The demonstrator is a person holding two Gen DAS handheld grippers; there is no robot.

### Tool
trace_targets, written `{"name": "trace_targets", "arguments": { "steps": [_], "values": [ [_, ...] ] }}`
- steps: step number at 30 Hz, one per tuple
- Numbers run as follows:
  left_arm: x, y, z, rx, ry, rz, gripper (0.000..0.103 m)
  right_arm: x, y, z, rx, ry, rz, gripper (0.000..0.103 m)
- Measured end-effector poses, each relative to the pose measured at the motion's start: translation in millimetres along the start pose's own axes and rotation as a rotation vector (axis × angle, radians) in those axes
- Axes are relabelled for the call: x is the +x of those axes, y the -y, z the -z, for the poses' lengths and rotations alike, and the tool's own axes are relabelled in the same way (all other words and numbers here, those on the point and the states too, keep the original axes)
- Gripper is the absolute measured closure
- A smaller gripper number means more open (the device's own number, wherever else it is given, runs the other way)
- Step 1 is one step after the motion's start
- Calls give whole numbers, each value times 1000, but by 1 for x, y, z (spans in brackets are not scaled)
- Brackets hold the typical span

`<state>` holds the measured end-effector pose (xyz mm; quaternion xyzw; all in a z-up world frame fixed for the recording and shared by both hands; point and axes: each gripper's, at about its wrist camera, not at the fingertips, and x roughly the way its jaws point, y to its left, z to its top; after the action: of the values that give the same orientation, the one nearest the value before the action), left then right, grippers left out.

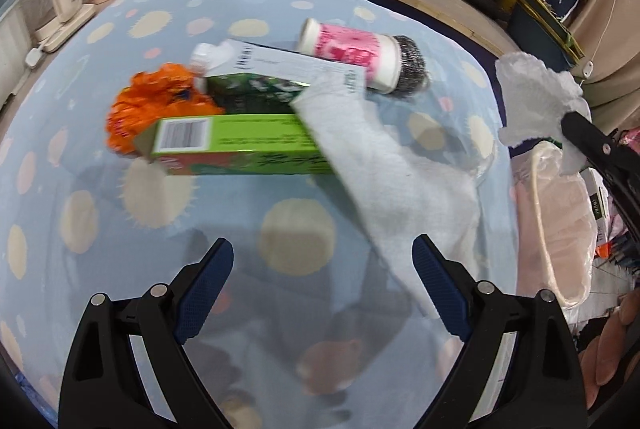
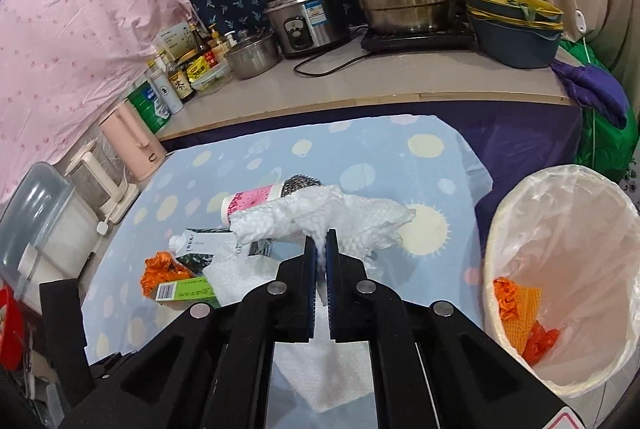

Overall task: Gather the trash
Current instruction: 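Grasp the white paper towel with the left tool while the right tool holds the tissue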

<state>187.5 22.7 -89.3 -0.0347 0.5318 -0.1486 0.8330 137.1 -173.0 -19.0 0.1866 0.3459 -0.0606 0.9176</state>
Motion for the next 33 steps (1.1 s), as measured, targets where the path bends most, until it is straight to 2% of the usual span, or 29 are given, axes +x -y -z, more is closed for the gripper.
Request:
{"name": "trace_targets", "arguments": {
  "steps": [6,9,12,15,17,18,22,27,33],
  "values": [
    [24,19,-15,-3,-5,16,17,-3,24,10,37,-18,26,98],
    [27,28,-18,21,2,15,27,-3,31,15,48,-29,34,98],
    [28,37,-18,54,-5,24,43,-3,37,19,60,-35,37,98],
    [29,44,-17,80,-21,39,67,-4,42,20,70,-36,36,98],
    [27,49,-16,103,-33,44,90,-6,45,20,74,-33,33,98],
    [25,50,-15,104,-33,48,93,-7,46,20,77,-30,31,98],
    [3,50,-15,112,17,59,98,-14,50,19,85,-19,25,98],
    [-29,46,-20,114,79,63,99,-22,53,18,93,-3,17,98],
    [-49,39,-22,88,99,65,101,-33,58,17,102,17,15,98]
  ]
}}
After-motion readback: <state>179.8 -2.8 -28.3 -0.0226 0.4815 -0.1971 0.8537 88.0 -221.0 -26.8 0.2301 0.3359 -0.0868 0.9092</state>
